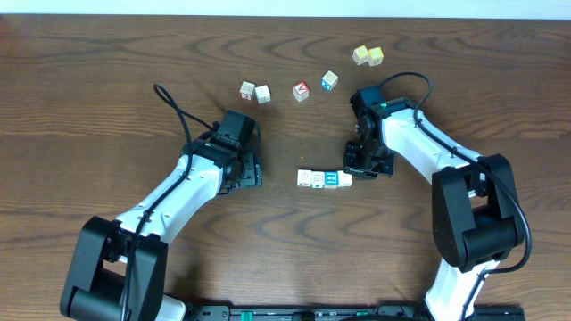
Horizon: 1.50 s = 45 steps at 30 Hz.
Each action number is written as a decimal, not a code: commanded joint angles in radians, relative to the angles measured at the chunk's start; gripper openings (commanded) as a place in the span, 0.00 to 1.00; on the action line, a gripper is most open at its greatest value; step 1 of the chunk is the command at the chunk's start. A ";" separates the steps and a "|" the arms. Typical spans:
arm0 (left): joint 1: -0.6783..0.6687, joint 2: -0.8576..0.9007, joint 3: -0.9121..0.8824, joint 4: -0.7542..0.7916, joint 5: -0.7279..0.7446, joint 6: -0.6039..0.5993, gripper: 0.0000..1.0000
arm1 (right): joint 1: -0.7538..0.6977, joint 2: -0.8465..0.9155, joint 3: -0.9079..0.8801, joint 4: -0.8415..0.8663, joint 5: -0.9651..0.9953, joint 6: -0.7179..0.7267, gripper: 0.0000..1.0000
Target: Lift 4 blocks
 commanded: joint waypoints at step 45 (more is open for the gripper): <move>0.002 0.000 -0.009 0.000 -0.013 -0.012 0.79 | 0.010 0.005 0.012 -0.021 -0.085 -0.082 0.01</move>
